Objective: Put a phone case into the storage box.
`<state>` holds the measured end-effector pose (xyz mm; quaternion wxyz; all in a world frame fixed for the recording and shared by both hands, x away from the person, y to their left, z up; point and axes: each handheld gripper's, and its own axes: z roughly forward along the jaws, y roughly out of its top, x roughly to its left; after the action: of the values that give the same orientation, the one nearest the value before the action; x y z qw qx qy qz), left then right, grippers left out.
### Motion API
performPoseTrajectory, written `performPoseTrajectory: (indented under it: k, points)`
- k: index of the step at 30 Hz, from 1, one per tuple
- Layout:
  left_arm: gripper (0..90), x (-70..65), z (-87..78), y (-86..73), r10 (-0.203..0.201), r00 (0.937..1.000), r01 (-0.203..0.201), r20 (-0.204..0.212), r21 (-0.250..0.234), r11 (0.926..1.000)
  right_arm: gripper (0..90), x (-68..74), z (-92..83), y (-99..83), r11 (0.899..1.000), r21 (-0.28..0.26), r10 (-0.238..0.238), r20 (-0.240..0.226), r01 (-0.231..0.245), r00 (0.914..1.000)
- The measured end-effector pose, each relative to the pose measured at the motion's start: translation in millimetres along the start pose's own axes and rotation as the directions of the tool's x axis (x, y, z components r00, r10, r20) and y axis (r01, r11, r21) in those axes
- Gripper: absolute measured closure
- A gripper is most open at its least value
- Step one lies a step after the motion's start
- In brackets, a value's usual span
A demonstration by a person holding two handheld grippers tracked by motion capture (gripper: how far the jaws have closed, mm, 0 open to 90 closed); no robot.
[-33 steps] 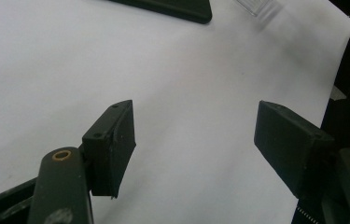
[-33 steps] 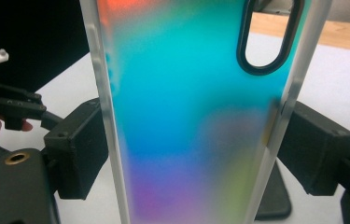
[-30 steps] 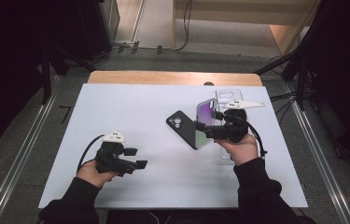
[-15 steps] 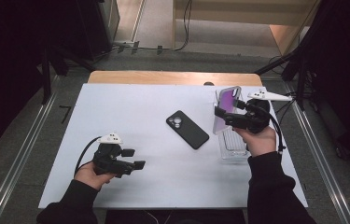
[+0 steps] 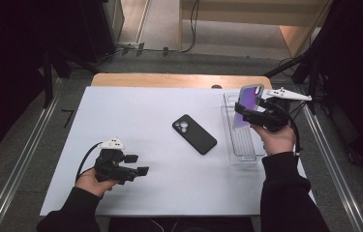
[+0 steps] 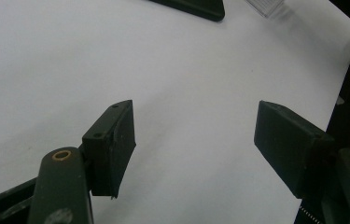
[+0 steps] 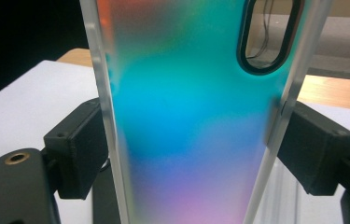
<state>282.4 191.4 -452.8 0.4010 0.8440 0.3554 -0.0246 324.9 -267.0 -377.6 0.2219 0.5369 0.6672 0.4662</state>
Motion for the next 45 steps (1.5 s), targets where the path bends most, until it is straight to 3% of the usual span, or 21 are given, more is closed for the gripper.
performPoseTrajectory:
  k: [11,23,28,36,45]
  points:
    - [29.6,-0.6,0.3,0.5,0.001,1.0000,-0.001,0.001,-0.003,1.0000,14.7,-18.0,25.2,8.7,0.999,0.041,0.009,0.073,-0.012,0.9973]
    - [29.7,0.5,-0.8,0.9,-0.002,1.0000,0.002,0.001,-0.008,1.0000,14.6,-44.9,63.7,19.9,0.996,0.058,0.057,0.119,-0.064,0.9913]
    - [29.6,1.6,0.1,1.3,-0.002,1.0000,0.002,0.003,-0.009,1.0000,14.6,-49.3,85.2,22.4,0.992,0.111,0.050,0.148,-0.067,0.9877]
    - [29.7,2.2,0.8,1.9,0.000,1.0000,0.000,0.007,-0.005,1.0000,14.4,-64.9,110.2,16.8,0.986,0.095,0.116,0.177,-0.134,0.9774]
    - [29.6,1.4,2.4,2.1,0.004,0.9999,-0.004,0.010,0.000,1.0000,14.2,-64.2,139.6,11.4,0.985,0.133,0.083,0.214,-0.113,0.9733]
